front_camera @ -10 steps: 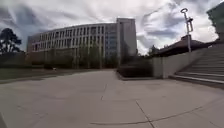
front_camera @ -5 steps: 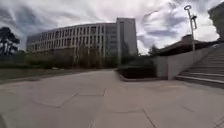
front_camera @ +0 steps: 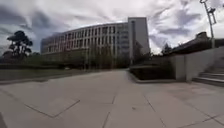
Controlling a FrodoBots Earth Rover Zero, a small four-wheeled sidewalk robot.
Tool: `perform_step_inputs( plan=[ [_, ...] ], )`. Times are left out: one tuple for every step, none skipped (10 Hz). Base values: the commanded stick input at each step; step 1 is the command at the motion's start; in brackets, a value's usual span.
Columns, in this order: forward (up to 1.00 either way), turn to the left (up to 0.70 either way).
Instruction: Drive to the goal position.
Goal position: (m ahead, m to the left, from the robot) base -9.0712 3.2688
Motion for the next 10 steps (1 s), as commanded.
perform_step_inputs(
  plan=[
    [1.00, 0.01],
    [1.00, 0.01],
    [1.00, 0.01],
    [1.00, 0.01],
    [1.00, 0.01],
    [1.00, -0.13],
    [1.00, -0.16],
    [1.00, -0.27],
    [1.00, -0.39],
    [1.00, -0.39]
  ],
)
